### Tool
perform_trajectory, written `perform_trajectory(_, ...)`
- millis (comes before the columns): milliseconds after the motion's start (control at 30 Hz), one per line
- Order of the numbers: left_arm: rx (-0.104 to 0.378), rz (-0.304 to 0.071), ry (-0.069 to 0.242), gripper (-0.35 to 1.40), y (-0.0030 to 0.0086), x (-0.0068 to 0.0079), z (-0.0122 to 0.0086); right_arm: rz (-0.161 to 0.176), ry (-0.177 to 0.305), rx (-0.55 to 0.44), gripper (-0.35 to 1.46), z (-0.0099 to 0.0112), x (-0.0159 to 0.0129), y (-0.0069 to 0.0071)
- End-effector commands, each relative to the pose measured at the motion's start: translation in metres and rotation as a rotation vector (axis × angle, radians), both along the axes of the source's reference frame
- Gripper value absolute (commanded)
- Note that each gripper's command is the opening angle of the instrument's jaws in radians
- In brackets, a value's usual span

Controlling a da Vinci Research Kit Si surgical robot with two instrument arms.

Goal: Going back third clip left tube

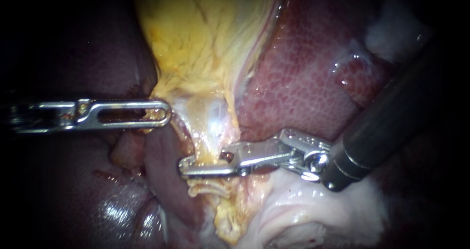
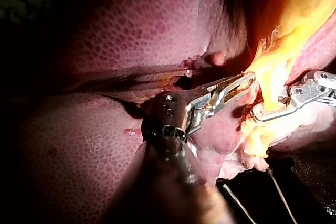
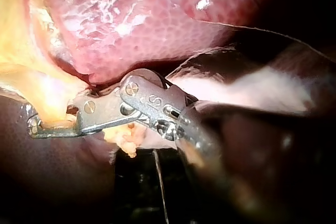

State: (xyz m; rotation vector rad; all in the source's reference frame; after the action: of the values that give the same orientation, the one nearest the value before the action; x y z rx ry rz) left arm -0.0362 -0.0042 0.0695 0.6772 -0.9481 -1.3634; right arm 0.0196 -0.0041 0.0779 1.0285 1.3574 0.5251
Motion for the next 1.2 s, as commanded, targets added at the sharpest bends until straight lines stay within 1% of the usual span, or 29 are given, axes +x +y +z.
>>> perform_trajectory(33, 0.0, 0.0, 0.0, -0.35, 0.0, 0.0, 0.0, -0.003, -0.001, 0.008, -0.35, 0.0, 0.0, 0.0)
perform_trajectory(267, 0.0, 0.0, 0.0, -0.35, 0.0, 0.0, 0.0, -0.002, -0.008, 0.025, -0.35, 0.0, -0.0002, 0.0)
perform_trajectory(300, 0.0, 0.0, 0.0, -0.35, 0.0, 0.0, -0.0001, 0.001, -0.01, 0.025, -0.15, 0.0, -0.0001, 0.0001)
perform_trajectory(333, 0.0, 0.0, 0.0, -0.35, 0.0, 0.0, -0.0001, 0.012, -0.017, 0.023, 0.06, 0.0001, 0.0, 0.0001)
perform_trajectory(367, 0.0, -0.001, 0.0, -0.35, 0.0, 0.0, -0.0001, 0.027, -0.029, 0.027, 0.27, 0.0001, 0.0, 0.0001)
perform_trajectory(400, 0.0, -0.001, 0.0, -0.35, 0.0, 0.0, -0.0001, 0.046, -0.036, 0.002, 0.46, 0.0001, 0.0, 0.0002)
perform_trajectory(433, 0.0, -0.001, 0.0, -0.35, 0.0, 0.0, -0.0001, 0.063, -0.042, -0.016, 0.52, 0.0001, 0.0001, 0.0004)
perform_trajectory(500, 0.0, -0.001, 0.0, -0.35, 0.0, 0.0, -0.0001, 0.083, -0.051, -0.033, 0.58, 0.0001, 0.0001, 0.0007)
perform_trajectory(533, 0.0, -0.001, 0.0, -0.35, 0.0, 0.0, -0.0001, 0.107, -0.066, -0.045, 0.6, 0.0, 0.0001, 0.0009)
perform_trajectory(667, 0.0, -0.001, 0.0, -0.35, -0.0001, 0.0, -0.0001, 0.112, -0.065, -0.057, 0.6, -0.0006, -0.0008, 0.0015)
perform_trajectory(833, 0.0, -0.001, 0.0, -0.35, -0.0001, 0.0, -0.0001, 0.127, -0.07, -0.077, 0.6, -0.0012, -0.0023, 0.0025)
perform_trajectory(900, 0.0, -0.001, 0.0, -0.35, -0.0001, 0.0, -0.0002, 0.126, -0.074, -0.076, 0.6, -0.0012, -0.0031, 0.0027)
perform_trajectory(1033, 0.0, 0.0, 0.0, -0.35, -0.0001, 0.0001, -0.0002, 0.115, -0.081, -0.078, 0.6, -0.0013, -0.0053, 0.0028)
perform_trajectory(1133, 0.0, 0.0, 0.0, -0.35, -0.0001, 0.0001, -0.0002, 0.109, -0.078, -0.085, 0.6, -0.0021, -0.0075, 0.0031)
perform_trajectory(1200, 0.0, 0.0, 0.0, -0.35, -0.0001, 0.0001, -0.0002, 0.113, -0.078, -0.095, 0.6, -0.0031, -0.0092, 0.0039)
